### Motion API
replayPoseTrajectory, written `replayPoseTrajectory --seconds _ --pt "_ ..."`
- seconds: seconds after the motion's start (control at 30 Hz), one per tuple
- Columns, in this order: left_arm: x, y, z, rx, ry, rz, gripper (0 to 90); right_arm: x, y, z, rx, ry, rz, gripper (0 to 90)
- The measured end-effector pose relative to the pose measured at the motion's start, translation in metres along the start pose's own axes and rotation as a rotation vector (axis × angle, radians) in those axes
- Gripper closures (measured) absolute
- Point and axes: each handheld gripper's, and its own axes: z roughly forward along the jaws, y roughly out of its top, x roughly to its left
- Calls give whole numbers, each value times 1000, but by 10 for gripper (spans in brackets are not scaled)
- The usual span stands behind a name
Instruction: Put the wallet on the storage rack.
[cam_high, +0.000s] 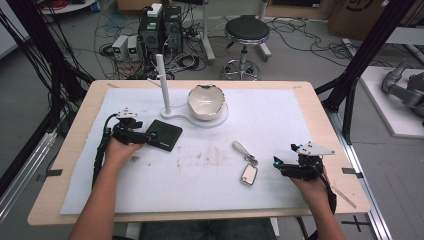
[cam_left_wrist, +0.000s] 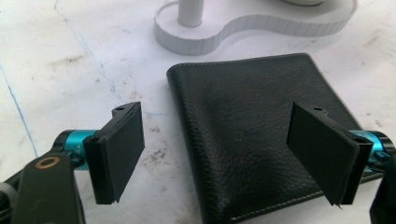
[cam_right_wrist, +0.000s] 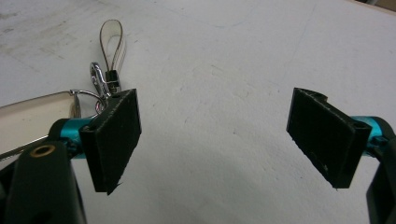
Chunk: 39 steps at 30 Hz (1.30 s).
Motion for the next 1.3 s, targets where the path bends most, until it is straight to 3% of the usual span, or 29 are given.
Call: replayPoseTrajectory --seconds 0.23,0.27,0.3,0.37,0.6,0.77,1.03,1.17,1.3 --pt "4 -3 7 31 -21 -23 264 -1 -2 -4 -1 -13 -3 178" --pt "4 -4 7 26 -43 -15 300 -2 -3 -4 -4 -14 -2 179" --pt "3 -4 7 24 -63 -3 419 -2 -3 -4 -3 -14 -2 178" --pt "3 -4 7 25 -77 -26 436 -1 -2 -4 -1 -15 -3 178" --pt "4 -5 7 19 -93 -40 502 2 -1 -3 1 -16 -18 179" --pt "8 -7 3 3 -92 -82 708 3 0 -3 8 -19 -27 179" --pt "2 0 -5 -1 -51 -35 803 4 0 -1 14 -13 -36 178" --pt "-5 7 -17 -49 -53 -6 812 5 0 0 15 -10 -43 178" --pt "-16 19 -31 -91 -54 50 818 6 1 1 15 -7 -46 178"
